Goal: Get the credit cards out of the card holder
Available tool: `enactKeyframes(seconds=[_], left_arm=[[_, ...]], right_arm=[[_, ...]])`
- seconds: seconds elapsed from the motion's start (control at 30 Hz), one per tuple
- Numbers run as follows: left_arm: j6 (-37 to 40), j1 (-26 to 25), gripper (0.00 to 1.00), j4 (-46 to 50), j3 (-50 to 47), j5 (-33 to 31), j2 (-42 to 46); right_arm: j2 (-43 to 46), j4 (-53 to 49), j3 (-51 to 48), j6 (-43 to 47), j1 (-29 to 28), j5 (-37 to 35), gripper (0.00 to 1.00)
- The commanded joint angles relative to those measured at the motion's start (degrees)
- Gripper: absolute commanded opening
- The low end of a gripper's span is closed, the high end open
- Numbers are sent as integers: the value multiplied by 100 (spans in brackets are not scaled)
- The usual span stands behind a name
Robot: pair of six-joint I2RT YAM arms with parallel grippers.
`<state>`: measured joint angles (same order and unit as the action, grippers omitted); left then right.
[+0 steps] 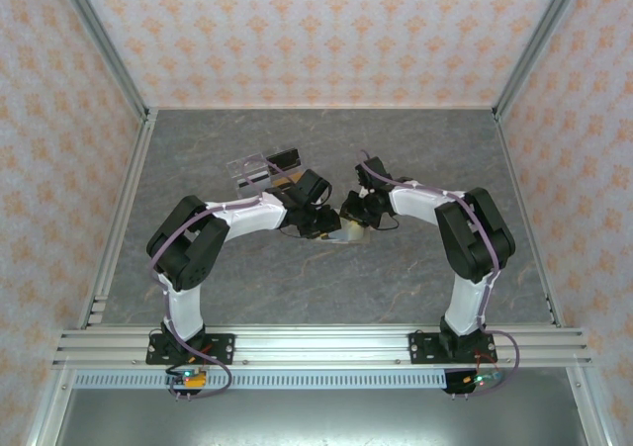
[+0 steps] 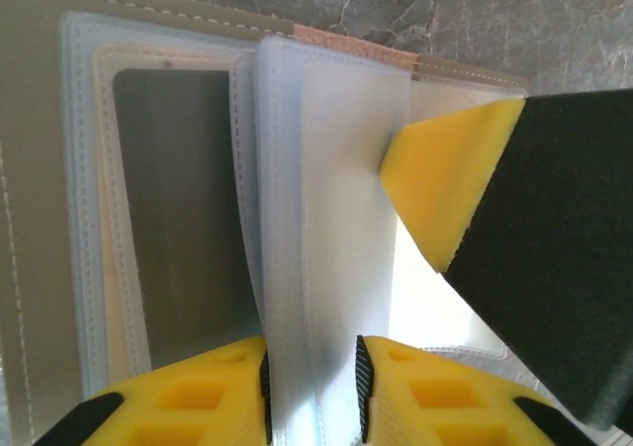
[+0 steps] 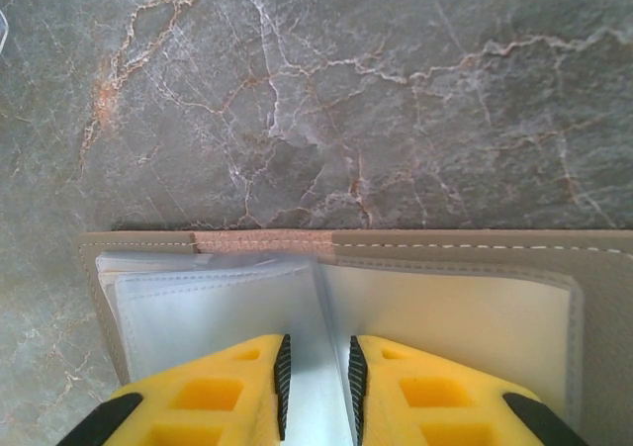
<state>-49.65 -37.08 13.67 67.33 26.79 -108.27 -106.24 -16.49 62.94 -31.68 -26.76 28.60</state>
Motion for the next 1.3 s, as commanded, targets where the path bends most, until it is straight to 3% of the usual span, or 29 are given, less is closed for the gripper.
enactKeyframes(seconds=[0.0, 0.2, 0.4, 0.7, 1.0, 1.27], left_arm=[[-49, 41, 25, -204, -104, 38, -12], [-29, 61, 17, -344, -156, 133, 45], [-145, 52, 29, -946, -172, 639, -1], [-288, -75, 39, -1390, 189, 974, -277], [-144, -232, 49, -1042, 792, 892, -768], [-76, -229, 45, -906, 738, 721, -700]], right_arm=[[148, 84, -180, -73, 83, -70, 26], [770, -11, -229, -86, 180, -113, 30], [1430, -206, -229, -93, 385, -274, 38], [2228, -548, -272, -6, 570, -634, 41], [2244, -586, -284, -20, 581, -676, 41], [1821, -528, -239, -48, 581, -541, 33]])
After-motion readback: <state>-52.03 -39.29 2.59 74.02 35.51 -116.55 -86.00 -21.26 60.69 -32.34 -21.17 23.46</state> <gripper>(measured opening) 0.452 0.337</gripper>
